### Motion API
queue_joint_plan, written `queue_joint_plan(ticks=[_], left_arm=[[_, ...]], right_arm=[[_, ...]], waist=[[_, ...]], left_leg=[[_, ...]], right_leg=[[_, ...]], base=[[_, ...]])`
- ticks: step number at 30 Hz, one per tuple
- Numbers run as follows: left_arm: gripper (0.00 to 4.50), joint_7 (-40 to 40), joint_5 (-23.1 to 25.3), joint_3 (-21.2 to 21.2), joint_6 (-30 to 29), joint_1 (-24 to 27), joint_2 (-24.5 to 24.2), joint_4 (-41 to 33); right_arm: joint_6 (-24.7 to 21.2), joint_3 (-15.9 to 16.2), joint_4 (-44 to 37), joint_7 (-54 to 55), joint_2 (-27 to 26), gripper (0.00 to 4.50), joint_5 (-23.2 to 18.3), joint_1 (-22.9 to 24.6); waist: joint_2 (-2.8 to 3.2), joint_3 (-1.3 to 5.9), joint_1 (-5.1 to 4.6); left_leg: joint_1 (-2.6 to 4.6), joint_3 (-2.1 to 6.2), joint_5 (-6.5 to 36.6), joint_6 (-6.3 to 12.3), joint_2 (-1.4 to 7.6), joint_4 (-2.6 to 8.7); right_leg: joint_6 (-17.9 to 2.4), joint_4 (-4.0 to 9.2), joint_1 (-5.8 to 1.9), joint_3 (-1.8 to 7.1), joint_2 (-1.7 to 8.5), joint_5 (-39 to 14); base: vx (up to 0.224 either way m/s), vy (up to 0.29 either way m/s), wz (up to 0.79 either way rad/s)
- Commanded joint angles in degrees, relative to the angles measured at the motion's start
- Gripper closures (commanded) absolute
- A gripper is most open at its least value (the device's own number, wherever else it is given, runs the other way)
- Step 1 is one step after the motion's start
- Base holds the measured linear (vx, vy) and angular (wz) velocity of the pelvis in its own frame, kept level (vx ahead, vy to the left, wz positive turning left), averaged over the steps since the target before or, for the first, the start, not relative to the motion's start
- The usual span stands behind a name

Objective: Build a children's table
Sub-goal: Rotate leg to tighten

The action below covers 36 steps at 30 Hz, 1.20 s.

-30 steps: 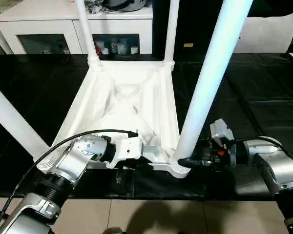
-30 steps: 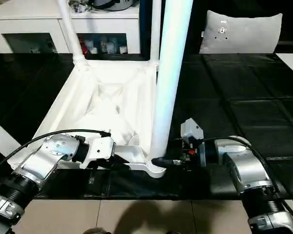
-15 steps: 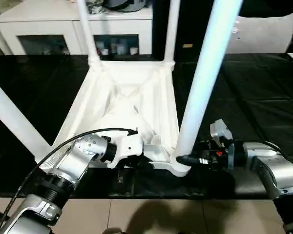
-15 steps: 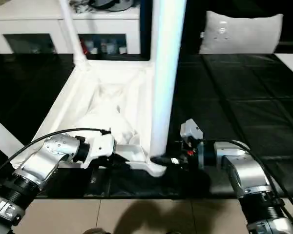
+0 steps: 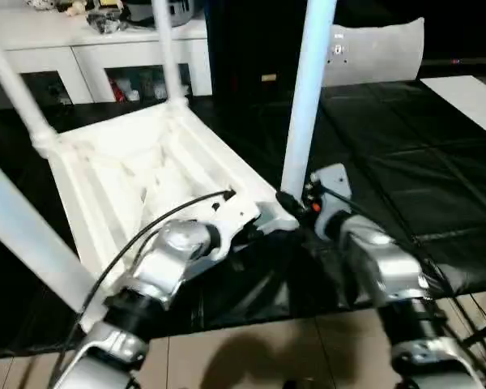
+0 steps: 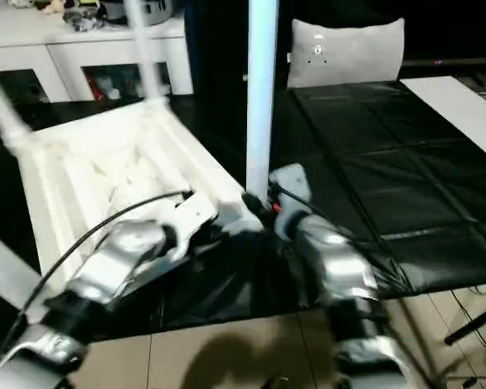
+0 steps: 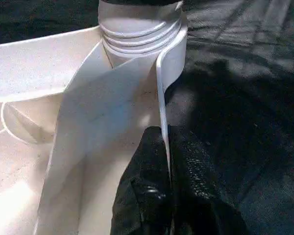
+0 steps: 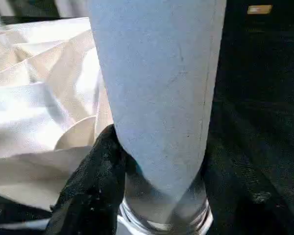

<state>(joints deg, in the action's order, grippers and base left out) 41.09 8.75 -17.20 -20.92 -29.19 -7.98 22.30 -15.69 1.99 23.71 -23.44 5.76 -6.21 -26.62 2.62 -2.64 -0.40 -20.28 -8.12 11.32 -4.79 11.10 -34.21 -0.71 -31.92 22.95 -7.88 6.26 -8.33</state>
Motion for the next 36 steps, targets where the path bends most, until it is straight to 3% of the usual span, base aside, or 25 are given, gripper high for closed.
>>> queue_joint_plan(ticks=[1,2,4,7,8,12,13,14,17,20,23,27,30,36], left_arm=[[4.5,1.69,-1.5,-3.02,2.04,-1.61,3.27,-2.97],[4.5,1.69,-1.5,-3.02,2.04,-1.61,3.27,-2.97],[4.5,1.69,-1.5,-3.02,2.04,-1.61,3.27,-2.97],[4.5,1.69,-1.5,-3.02,2.04,-1.61,3.27,-2.97],[4.5,1.87,-1.26,-3.04,1.98,-1.44,3.01,-3.25],[4.5,7.14,-1.01,-3.1,6.65,-0.18,-2.96,-2.74],[4.5,8.97,-1.08,-2.96,8.59,-0.05,-5.13,-2.08],[4.5,9.82,-1.17,-2.8,9.71,-0.16,-6.29,-1.48],[4.5,11.56,-1.48,-2.77,12.17,-0.62,-7.87,-0.17],[4.5,14.83,-2.3,-3.03,16.28,-0.73,-9.57,0.54],[4.5,19.46,-3.58,-3.73,18.73,-0.52,-11.25,0.52],[4.5,26.18,-5.08,-5.65,21.95,-0.19,-14.12,0.31],[4.5,28.75,-5.83,-5.91,22.91,0.14,-14.73,-0.1],[4.5,32.7,-6.72,-6.95,24.97,0.32,-16.29,-0.67]], right_arm=[[-1.1,2.64,2.67,-0.32,-2.14,1.99,0.58,0.27],[-1.1,2.64,2.67,-0.32,-2.14,1.99,0.58,0.27],[-1.1,2.64,2.67,-0.32,-2.14,1.99,0.58,0.27],[-1.1,2.64,2.67,-0.32,-2.14,1.99,0.58,0.27],[-0.73,2.25,2.3,-0.69,-2.28,1.66,0.41,0.46],[1.75,1.04,-2.9,-11.41,3.42,1.54,-2.51,4.06],[2.64,0.51,-4.62,-15.63,6.21,1.54,-3.64,5.04],[3.14,0.24,-5.55,-18.2,8.12,1.21,-4.3,5.43],[3.31,0.86,-6.56,-23.15,11.64,1.03,-5.15,5.85],[5.33,1.8,-6.03,-27.4,15.37,0.72,-4.69,5.67],[4.42,2.34,-6.83,-33.33,18.21,0.58,-6.03,5.48],[2.66,4.18,-8.25,-42.87,22.0,0.97,-8.19,5.43],[0.95,5.54,-8.94,-46.67,23.26,1.21,-9.46,5.29],[-0.04,7.44,-9.04,-51.09,24.28,1.81,-10.44,5.19]], waist=[[-0.39,3.24,0.13],[-0.52,3.38,0.32],[-0.59,3.44,0.7],[-0.55,3.53,1.17],[-0.54,3.49,1.26],[-0.56,3.53,1.77],[-0.5,3.62,2.23],[-0.47,3.81,2.76],[-0.38,3.81,3.21],[-0.37,3.91,3.78],[-0.37,3.94,4.17],[-0.25,3.88,4.85],[-0.49,3.66,5.69],[-0.75,3.7,6.47]], left_leg=[[-0.46,0.28,21.52,2.8,0.74,4.49],[-0.15,0.1,20.69,2.91,0.73,4.42],[-0.61,0.02,18.58,3.31,0.87,4.59],[-0.7,-0.21,16.16,3.66,0.96,4.64],[-0.62,-0.28,16.09,3.74,0.99,4.67],[-0.54,-0.39,16.31,4.52,1.18,4.72],[-0.58,-0.45,15.22,4.7,1.11,4.62],[-0.5,-0.41,14.18,5.15,1.31,4.58],[-0.55,-0.59,12.34,5.34,1.34,4.45],[-0.47,-0.65,11.67,5.19,1.51,4.37],[-0.42,-0.73,11.07,5.39,1.53,4.3],[-0.51,-0.81,11.39,6.09,1.6,4.19],[-0.24,-0.93,12.75,5.17,1.79,4.33],[-0.23,-0.83,12.53,4.15,1.79,4.46]], right_leg=[[-3.01,5.53,-2.85,1.29,2.09,-31.32],[-4.28,5.24,-2.67,1.68,2.18,-29.71],[-5.95,4.54,-2.99,2.26,2.23,-26.84],[-7.62,3.92,-3.19,2.84,2.3,-23.27],[-7.89,3.9,-3.19,2.9,2.33,-23.16],[-7.2,3.99,-3.3,3.14,2.4,-23.61],[-7.51,3.95,-3.36,3.18,2.38,-22.51],[-7.9,3.58,-3.47,3.3,2.42,-20.67],[-10.02,3.03,-3.39,3.37,2.33,-17.48],[-10.49,2.87,-3.42,3.5,2.42,-16.76],[-11.34,2.55,-3.45,3.63,2.41,-15.12],[-11.55,2.51,-3.55,3.53,2.34,-15.84],[-11.08,2.7,-3.2,3.68,2.39,-18.68],[-10.1,2.63,-3.23,3.78,2.49,-20.6]], base=[[0.0,0.0,0.0],[0.0,0.0,0.0],[0.0,0.0,0.0],[0.0,0.0,0.0],[0.0,0.0,0.0],[0.0,0.0,0.0],[0.0,0.0,0.0],[0.0,0.0,0.0],[0.0,0.0,0.0],[0.0,0.0,0.0],[0.0,0.0,0.0],[0.0,0.0,0.0],[0.0,0.0,0.0],[0.0,0.0,0.0]])
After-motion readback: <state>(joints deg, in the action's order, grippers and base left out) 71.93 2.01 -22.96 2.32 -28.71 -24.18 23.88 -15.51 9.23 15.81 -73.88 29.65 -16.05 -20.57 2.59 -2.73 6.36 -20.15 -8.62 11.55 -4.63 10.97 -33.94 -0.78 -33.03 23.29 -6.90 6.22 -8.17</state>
